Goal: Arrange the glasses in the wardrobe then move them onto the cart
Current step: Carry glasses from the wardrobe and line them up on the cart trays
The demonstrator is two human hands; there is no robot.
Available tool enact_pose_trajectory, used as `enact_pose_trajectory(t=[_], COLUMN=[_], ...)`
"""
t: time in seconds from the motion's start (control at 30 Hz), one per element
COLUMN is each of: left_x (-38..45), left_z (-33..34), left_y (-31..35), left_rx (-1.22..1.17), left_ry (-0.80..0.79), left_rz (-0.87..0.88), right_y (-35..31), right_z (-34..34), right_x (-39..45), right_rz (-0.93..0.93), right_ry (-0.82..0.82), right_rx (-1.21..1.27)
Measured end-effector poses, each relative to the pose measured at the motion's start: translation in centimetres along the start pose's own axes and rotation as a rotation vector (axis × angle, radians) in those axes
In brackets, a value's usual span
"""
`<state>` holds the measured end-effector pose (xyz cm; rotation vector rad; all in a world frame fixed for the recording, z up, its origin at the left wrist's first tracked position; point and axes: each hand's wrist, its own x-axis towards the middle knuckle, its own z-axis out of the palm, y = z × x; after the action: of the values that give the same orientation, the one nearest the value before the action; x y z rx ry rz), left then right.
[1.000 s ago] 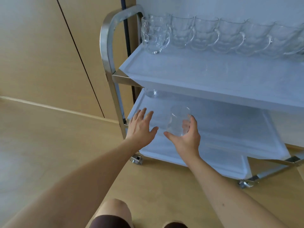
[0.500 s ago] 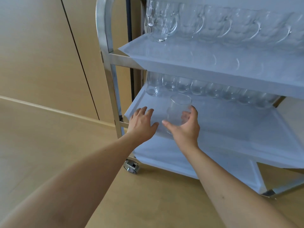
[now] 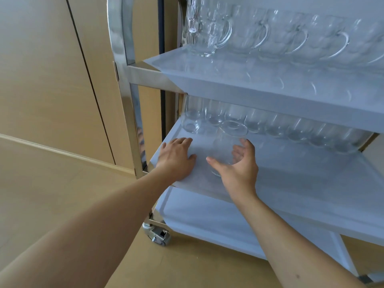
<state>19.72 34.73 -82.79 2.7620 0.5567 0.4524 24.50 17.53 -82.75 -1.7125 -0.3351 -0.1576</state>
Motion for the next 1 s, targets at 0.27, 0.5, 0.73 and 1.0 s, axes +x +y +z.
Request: enact_pose_trajectory(t=[0.27, 0.5, 0.73, 1.0], left_x=[1.0, 0.6, 0.8, 0.4], left_z=[1.2, 1.6, 1.6, 1.4], left_y=[-0.5, -0.8, -0.8, -0.7], left_rx=[0.097, 0.146, 0.124, 0.097], left_ry=[-0.031, -0.015, -0.005, 0.009], left_rz=[0.022, 0.053, 0.043, 0.041], right_y=[0.7, 1.8, 3.1, 3.9], right_z=[1.9, 4.7, 6.9, 8.3], right_x=[4.0, 8.4, 11.4, 12.6], right_rz=[-0.026, -0.023, -0.036, -0.037], right_ry=[0.023, 0.043, 0.033, 0.069], right_rx=[-0.030, -0.102, -0.104, -0.104])
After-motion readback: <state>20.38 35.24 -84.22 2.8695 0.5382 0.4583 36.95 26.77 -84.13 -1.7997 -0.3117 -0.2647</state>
